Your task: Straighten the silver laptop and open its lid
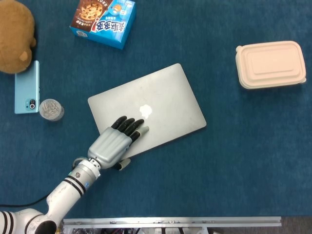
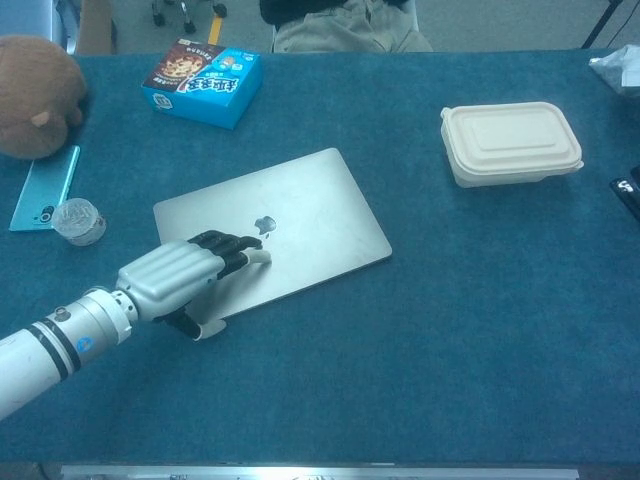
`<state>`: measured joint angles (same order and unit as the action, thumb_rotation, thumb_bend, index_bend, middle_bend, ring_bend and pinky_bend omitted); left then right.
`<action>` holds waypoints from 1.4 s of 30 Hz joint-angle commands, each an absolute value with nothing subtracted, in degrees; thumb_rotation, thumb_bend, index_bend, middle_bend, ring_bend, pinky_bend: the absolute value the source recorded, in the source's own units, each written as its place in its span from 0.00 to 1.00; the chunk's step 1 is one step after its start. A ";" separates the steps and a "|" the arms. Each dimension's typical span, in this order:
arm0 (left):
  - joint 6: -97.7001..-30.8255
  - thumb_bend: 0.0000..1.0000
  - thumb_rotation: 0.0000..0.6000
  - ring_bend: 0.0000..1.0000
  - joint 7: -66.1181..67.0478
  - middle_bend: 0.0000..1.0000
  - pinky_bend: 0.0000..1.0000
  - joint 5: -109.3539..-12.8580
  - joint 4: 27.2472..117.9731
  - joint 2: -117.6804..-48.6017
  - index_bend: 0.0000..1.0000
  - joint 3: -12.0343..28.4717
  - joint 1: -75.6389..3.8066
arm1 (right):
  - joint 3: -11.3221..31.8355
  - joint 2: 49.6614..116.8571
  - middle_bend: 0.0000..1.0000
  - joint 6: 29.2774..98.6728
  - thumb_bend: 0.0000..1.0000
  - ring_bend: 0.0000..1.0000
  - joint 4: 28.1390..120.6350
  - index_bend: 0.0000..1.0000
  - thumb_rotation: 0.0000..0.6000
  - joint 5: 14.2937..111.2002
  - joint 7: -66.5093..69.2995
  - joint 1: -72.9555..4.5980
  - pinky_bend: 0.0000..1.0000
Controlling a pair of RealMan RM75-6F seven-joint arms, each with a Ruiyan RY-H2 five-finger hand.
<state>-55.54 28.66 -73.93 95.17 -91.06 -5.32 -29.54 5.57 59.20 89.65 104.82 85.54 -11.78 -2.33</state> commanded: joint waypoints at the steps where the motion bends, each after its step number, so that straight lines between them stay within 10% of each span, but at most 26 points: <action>1: -55.56 0.32 1.00 0.00 28.58 0.00 0.00 -74.08 94.75 -90.72 0.00 -5.31 -29.61 | 5.54 59.17 0.04 89.70 0.40 0.00 105.06 0.00 1.00 85.62 -12.12 -2.30 0.10; 42: -54.89 0.32 1.00 0.00 24.76 0.00 0.00 -72.14 88.01 -91.09 0.00 -0.59 -31.91 | 5.90 58.62 0.04 91.02 0.40 0.00 108.13 0.00 1.00 85.93 -15.85 -1.74 0.10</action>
<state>-54.91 24.76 -72.16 88.02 -91.07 -0.60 -31.89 5.89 58.62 91.01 108.13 85.93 -15.85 -1.74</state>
